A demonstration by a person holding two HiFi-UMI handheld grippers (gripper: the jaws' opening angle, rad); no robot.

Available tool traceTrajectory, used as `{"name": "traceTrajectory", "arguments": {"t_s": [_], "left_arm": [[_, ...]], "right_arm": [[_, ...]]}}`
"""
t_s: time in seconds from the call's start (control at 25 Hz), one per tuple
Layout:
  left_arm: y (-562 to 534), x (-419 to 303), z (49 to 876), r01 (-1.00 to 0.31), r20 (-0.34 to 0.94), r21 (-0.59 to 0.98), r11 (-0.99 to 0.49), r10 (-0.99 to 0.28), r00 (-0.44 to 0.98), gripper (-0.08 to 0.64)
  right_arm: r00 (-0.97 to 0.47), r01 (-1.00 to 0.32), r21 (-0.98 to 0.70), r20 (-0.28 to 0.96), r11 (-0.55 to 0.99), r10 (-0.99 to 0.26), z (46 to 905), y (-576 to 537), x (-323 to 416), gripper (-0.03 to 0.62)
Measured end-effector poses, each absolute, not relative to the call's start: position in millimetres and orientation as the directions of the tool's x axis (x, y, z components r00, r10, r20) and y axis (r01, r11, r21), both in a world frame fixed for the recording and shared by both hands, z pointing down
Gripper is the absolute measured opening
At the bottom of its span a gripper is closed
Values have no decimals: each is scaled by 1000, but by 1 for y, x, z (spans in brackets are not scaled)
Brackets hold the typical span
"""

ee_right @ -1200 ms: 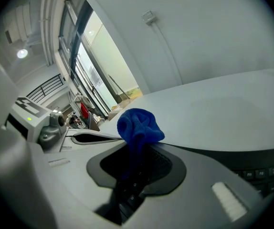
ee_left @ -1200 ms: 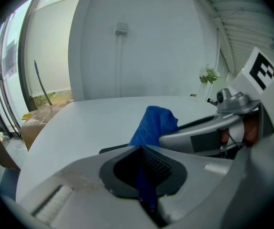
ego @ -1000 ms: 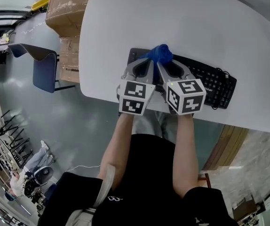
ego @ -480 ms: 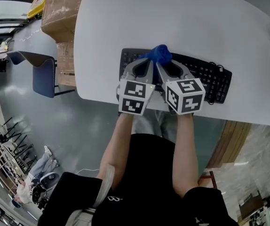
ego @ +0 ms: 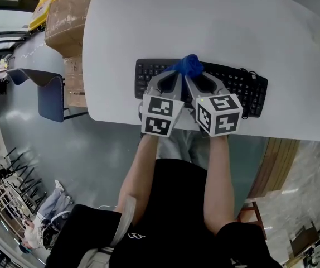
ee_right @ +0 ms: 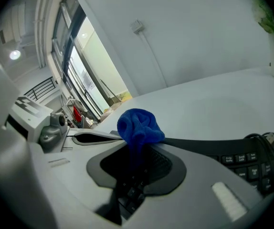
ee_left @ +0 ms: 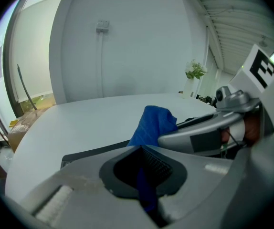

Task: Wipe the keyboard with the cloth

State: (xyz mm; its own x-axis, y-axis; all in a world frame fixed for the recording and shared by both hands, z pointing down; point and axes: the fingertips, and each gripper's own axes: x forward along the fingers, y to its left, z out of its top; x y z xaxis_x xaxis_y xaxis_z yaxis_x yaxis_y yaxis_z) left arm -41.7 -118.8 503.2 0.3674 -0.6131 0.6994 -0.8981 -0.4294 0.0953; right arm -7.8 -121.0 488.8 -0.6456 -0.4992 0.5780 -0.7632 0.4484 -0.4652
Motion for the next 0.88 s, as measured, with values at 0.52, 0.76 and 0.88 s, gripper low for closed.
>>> {"name": "traceTrajectory", "arguments": {"t_s": [0.52, 0.76, 0.88], "left_arm": [[-119, -4, 506, -866, 693, 101, -491, -589, 415, -2], [-119, 19, 506, -846, 692, 107, -523, -572, 441, -2], [-120, 28, 506, -837, 691, 108, -537, -564, 451, -2]], "right_arm": [[-599, -800, -447, 586, 399, -546, 491, -119, 30, 91], [-577, -816, -442, 588, 372, -567, 491, -118, 52, 91], [-567, -822, -442, 589, 358, -576, 491, -118, 61, 91]]}}
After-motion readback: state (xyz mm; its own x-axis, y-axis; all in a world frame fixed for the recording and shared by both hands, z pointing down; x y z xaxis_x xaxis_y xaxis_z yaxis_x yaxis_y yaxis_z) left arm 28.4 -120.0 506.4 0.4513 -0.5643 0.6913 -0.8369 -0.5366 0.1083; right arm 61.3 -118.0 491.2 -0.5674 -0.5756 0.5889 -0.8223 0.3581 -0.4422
